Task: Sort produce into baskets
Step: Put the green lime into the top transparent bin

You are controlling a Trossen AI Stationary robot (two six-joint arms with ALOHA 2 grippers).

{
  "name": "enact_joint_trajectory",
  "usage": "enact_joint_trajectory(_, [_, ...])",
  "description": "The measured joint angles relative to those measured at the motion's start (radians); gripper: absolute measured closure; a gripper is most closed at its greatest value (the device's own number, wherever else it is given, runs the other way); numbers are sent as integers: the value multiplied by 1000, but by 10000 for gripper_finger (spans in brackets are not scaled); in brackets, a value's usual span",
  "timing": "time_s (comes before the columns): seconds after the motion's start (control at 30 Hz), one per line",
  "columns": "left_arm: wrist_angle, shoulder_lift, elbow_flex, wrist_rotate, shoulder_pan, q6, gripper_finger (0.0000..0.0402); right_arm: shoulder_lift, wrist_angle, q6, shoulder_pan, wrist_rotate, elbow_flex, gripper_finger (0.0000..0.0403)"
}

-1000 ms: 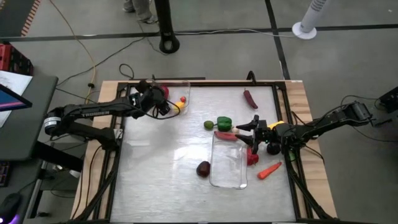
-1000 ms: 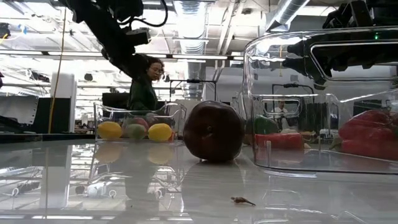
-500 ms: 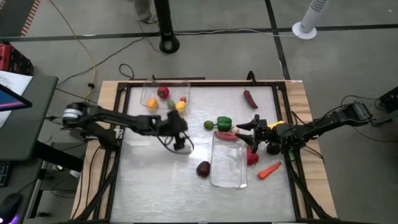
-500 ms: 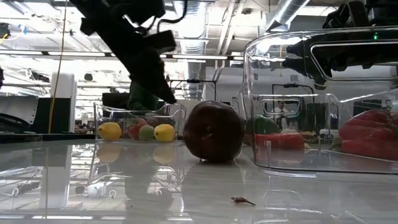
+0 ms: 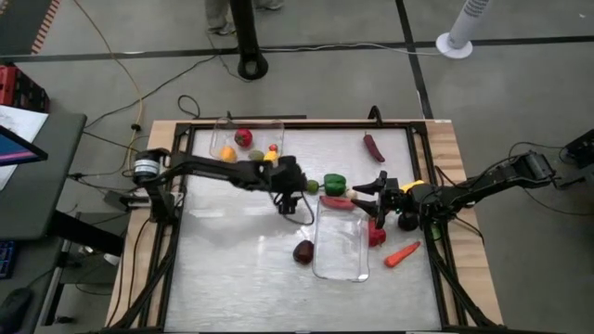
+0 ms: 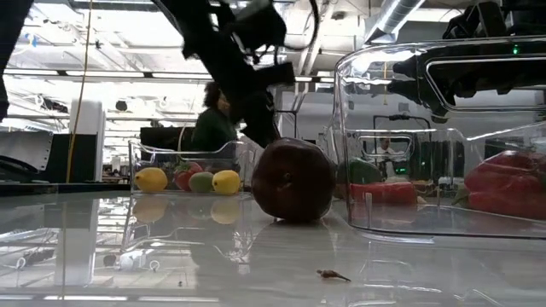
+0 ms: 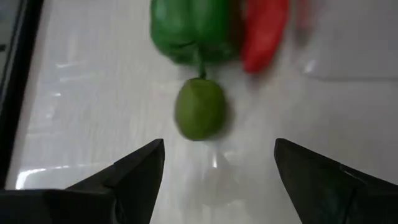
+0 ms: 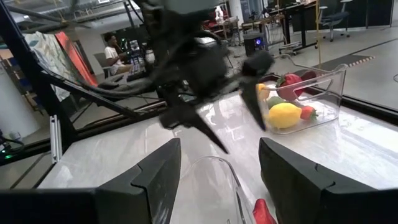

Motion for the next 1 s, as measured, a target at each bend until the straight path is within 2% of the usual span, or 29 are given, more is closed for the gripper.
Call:
enact_joint_trajectory(0.2, [34, 39, 11, 88, 85, 65, 112, 0, -3, -7, 0, 0, 0, 159])
enact_joint_trajectory(0.43, [106, 41, 7, 192, 118, 82, 112, 0, 2, -24, -8, 0, 0, 159])
enact_joint_trajectory(0.73, [181, 138, 30, 182, 105, 76, 112, 0, 7, -24, -7, 0, 0, 159])
enact_joint_trajectory(1.0, [175, 151, 30, 182, 103, 62, 119, 0, 4, -24, -6, 0, 0, 159])
